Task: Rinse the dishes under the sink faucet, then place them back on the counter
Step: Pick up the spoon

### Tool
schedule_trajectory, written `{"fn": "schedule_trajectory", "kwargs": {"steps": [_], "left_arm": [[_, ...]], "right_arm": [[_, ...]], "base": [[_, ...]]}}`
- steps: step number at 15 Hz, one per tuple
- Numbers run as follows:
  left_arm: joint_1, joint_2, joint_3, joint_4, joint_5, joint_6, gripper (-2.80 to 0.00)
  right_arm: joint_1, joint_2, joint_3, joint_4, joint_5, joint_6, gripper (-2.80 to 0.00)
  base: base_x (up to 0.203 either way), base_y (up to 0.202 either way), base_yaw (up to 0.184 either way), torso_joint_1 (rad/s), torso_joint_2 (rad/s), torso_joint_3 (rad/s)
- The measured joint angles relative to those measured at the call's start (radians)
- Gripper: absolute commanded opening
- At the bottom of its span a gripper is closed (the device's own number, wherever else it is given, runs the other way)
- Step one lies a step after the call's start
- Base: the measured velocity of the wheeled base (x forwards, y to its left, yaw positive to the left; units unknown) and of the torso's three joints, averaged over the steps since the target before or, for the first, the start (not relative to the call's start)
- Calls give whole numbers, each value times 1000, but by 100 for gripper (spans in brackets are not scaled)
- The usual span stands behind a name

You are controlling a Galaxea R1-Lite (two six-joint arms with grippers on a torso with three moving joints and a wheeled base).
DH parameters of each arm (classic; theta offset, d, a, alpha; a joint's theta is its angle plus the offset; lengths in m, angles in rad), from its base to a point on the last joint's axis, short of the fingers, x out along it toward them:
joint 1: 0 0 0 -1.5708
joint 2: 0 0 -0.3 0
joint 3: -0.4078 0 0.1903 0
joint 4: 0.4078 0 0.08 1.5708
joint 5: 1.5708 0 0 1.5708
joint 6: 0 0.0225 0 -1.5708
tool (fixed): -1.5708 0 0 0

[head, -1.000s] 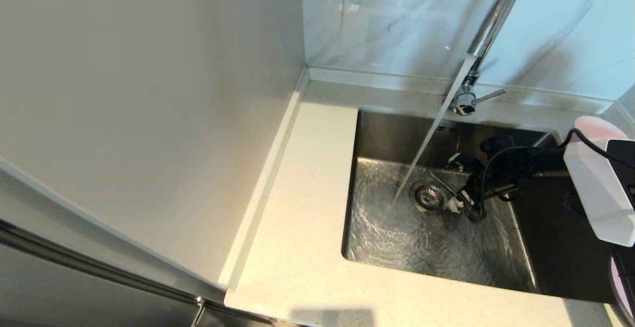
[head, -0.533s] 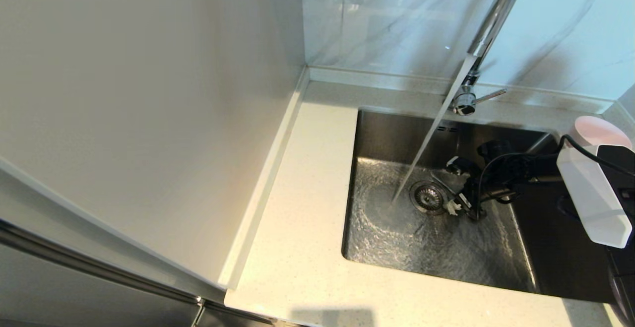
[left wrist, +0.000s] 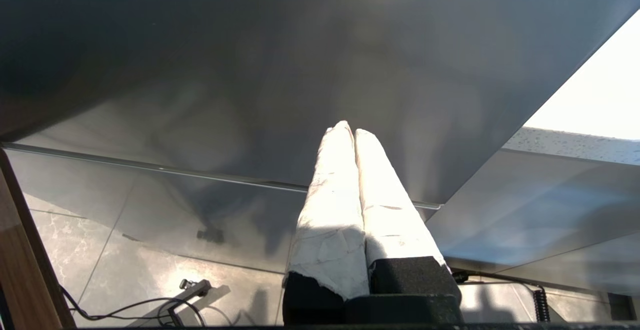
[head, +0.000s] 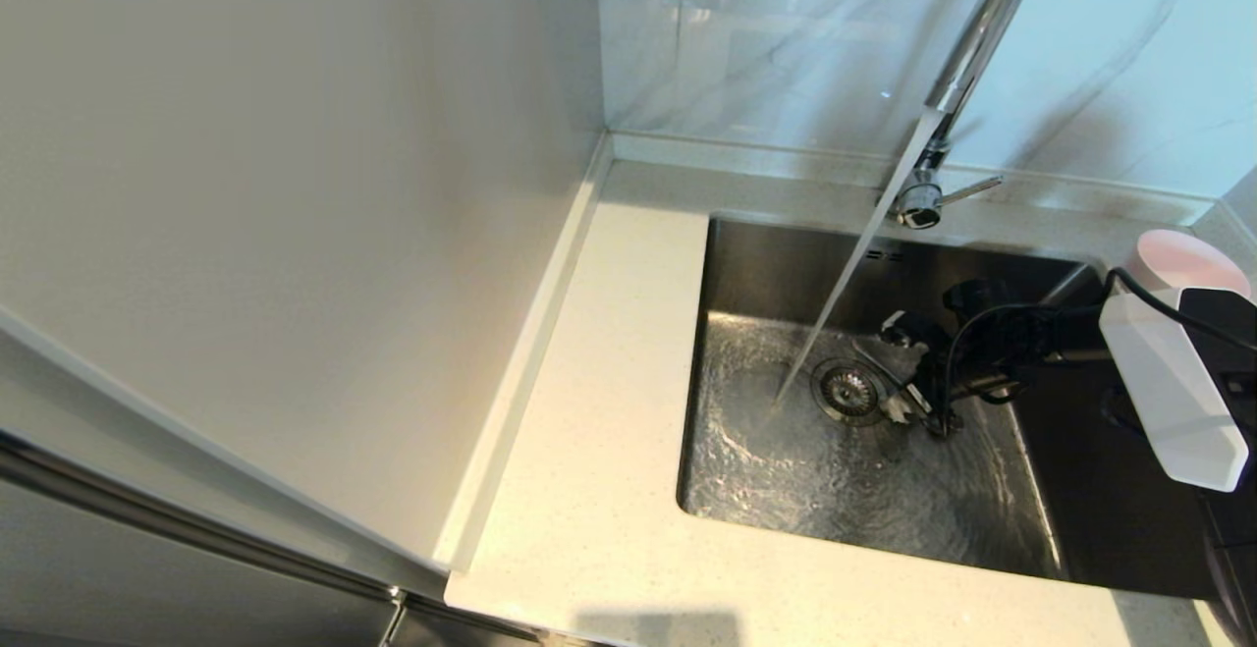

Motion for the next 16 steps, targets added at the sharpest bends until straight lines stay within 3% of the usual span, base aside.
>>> {"fn": "schedule_trajectory", "kwargs": {"steps": [16], "left_arm": [[0,0,0,0,0,0,-280]], "right_arm": [[-3,-38,6,11,12,-15,-280]], "base": [[0,0,0,0,0,0]]}}
